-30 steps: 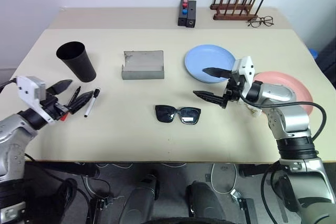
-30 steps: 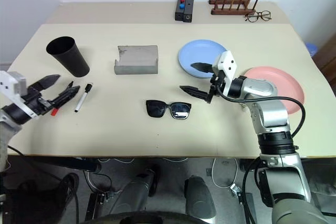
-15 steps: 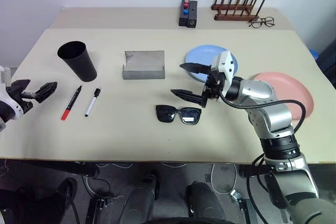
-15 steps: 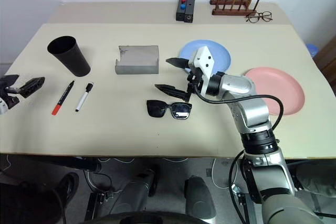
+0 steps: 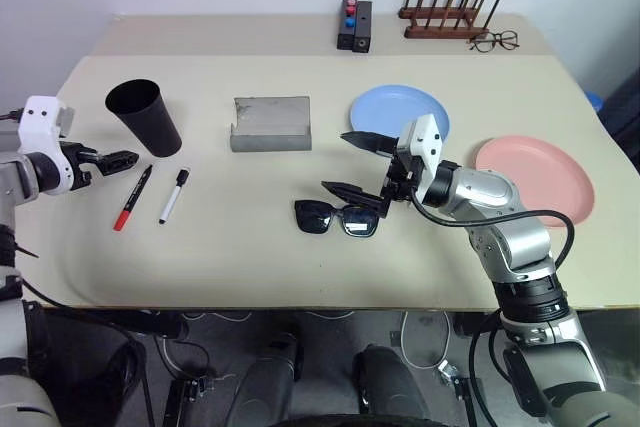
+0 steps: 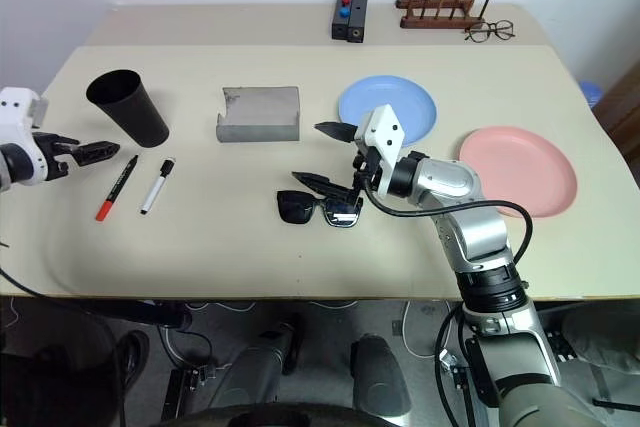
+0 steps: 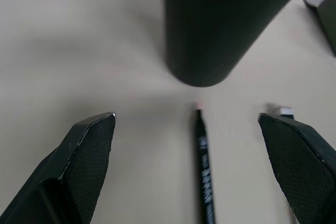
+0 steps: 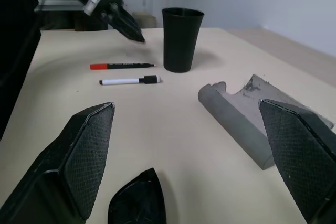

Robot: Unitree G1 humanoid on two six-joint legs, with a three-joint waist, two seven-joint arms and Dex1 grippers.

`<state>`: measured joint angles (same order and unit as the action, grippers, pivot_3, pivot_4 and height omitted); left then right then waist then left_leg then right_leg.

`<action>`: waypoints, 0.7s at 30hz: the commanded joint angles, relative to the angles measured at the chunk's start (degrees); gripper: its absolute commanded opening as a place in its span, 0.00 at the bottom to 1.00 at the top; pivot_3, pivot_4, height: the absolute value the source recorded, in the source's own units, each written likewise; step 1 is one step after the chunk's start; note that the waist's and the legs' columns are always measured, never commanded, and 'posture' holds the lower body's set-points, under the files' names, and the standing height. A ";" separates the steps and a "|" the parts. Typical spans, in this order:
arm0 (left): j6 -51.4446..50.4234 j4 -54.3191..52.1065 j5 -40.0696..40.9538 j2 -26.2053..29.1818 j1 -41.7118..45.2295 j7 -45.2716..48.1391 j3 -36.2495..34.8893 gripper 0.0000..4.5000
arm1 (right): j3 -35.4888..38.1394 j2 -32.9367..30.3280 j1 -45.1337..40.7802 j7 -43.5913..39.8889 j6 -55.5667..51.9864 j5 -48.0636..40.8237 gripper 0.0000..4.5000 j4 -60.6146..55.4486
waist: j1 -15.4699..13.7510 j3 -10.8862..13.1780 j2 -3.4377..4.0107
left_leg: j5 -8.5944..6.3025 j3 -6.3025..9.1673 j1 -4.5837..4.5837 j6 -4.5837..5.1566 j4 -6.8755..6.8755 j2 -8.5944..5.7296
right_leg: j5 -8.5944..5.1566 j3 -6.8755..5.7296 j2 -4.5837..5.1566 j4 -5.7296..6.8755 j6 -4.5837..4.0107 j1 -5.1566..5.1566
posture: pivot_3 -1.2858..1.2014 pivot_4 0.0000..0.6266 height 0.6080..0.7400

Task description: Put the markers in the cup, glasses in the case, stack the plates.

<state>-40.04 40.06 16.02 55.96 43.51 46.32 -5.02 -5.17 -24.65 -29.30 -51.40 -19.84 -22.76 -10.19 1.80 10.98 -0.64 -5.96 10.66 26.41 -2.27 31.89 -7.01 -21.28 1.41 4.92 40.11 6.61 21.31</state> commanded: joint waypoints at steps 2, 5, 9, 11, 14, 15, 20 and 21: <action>1.94 5.07 -3.90 -1.57 3.87 1.16 2.32 1.00 | 1.29 -0.52 0.36 0.85 -0.63 -1.34 1.00 -3.57 | 0.50 0.00 -0.01 | 0.00 0.02 0.00 0.00 0.01 0.00 | 0.00 -0.01 0.00 0.01 0.00 0.00 | 0.52 0.24 0.99; 2.32 6.78 -6.25 -3.24 4.45 1.59 4.22 1.00 | 1.45 -1.04 0.68 0.88 -0.90 -1.29 1.00 -3.98 | 0.68 -0.01 -0.02 | 0.01 0.02 0.01 0.01 0.03 -0.01 | 0.01 -0.01 -0.01 0.02 0.02 -0.02 | 0.52 0.24 0.99; 1.59 8.06 -7.57 -4.54 4.50 2.48 5.10 1.00 | 2.02 -1.45 0.13 1.01 -1.59 -1.87 1.00 -3.97 | 0.90 0.00 -0.02 | 0.01 0.01 0.01 0.01 0.05 -0.01 | 0.02 -0.01 -0.01 0.06 0.03 -0.02 | 0.52 0.24 0.99; 1.02 8.53 -8.23 -4.69 4.52 2.23 5.20 0.88 | 2.01 -1.64 0.04 1.04 -1.71 -1.96 1.00 -4.12 | 0.86 0.00 -0.02 | 0.01 0.01 0.00 0.02 0.05 0.00 | 0.02 -0.01 -0.01 0.08 0.03 -0.02 | 0.52 0.24 0.99; -2.01 8.18 -8.88 -4.30 4.51 2.54 5.38 0.59 | 2.03 -1.83 -0.08 0.94 -1.84 -1.90 1.00 -4.02 | 0.80 -0.01 -0.03 | 0.01 0.01 0.00 0.02 0.08 -0.01 | 0.02 -0.01 -0.01 0.09 0.04 -0.03 | 0.52 0.24 0.99; -2.70 7.98 -8.91 -4.27 4.42 2.66 5.23 0.47 | 2.01 -1.86 -0.10 0.91 -1.82 -1.85 1.00 -3.93 | 0.80 -0.01 -0.02 | 0.01 0.01 0.00 0.02 0.09 -0.01 | 0.02 -0.01 -0.01 0.09 0.04 -0.03 | 0.52 0.24 0.99; -4.04 4.12 -9.22 -2.76 1.75 5.08 5.78 0.00 | 2.00 -1.79 -0.41 0.63 -1.82 -1.97 1.00 -3.41 | 0.81 -0.01 -0.03 | 0.01 0.01 0.00 0.02 0.10 -0.01 | 0.03 -0.01 0.00 0.09 0.05 -0.05 | 0.52 0.24 0.99; -5.06 2.63 -9.12 -2.13 0.97 5.41 5.62 0.00 | 1.88 -1.78 -0.45 0.58 -1.63 -1.78 1.00 -3.26 | 0.88 -0.01 -0.03 | 0.01 0.00 -0.01 0.02 0.10 -0.01 | 0.03 -0.01 0.00 0.09 0.05 -0.05 | 0.52 0.24 0.99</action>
<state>-43.57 44.12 7.37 52.35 45.37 50.74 0.36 -4.09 -26.00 -28.51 -50.69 -22.12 -23.79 -11.47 2.68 10.97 -0.67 -5.95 10.66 26.40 -2.25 31.98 -7.02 -21.26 1.41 4.92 40.20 6.66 21.26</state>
